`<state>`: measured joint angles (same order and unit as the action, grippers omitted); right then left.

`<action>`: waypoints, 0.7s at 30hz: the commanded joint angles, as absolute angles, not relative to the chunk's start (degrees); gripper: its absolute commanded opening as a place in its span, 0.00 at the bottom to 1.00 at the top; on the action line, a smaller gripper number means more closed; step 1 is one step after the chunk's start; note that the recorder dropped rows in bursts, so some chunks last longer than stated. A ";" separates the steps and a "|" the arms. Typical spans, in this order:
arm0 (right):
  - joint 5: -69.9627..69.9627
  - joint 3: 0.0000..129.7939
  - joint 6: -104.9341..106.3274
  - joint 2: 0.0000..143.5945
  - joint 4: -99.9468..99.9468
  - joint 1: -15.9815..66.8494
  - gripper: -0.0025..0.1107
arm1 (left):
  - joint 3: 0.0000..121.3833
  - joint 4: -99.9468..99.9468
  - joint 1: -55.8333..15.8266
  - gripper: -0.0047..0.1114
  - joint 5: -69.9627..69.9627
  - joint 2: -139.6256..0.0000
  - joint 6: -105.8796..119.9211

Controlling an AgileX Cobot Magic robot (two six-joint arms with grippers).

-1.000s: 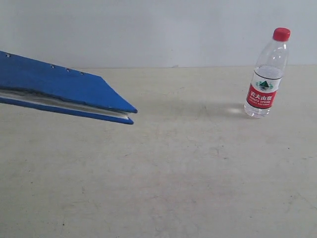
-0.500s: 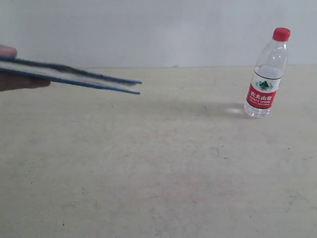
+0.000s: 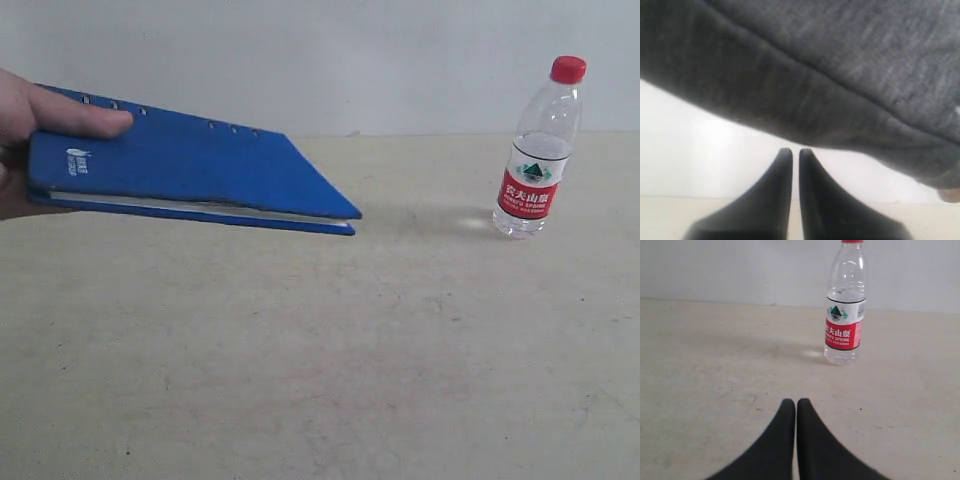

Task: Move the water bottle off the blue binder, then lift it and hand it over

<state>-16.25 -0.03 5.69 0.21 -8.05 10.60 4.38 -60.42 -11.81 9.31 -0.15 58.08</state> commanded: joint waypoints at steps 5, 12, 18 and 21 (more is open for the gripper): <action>-16.34 0.00 -12.70 0.00 9.76 10.32 0.02 | 4.09 -60.58 -11.94 0.08 9.23 0.00 58.33; -15.83 0.00 -18.09 0.00 5.04 10.32 0.02 | 4.09 -60.58 -11.94 0.08 9.23 0.00 58.33; -15.83 0.00 -18.26 0.00 4.89 10.20 0.02 | 4.09 -60.58 -11.94 0.08 9.23 0.00 58.33; -15.83 0.00 -18.26 0.00 4.89 10.33 0.02 | 4.09 -60.58 -11.94 0.08 9.23 0.00 58.33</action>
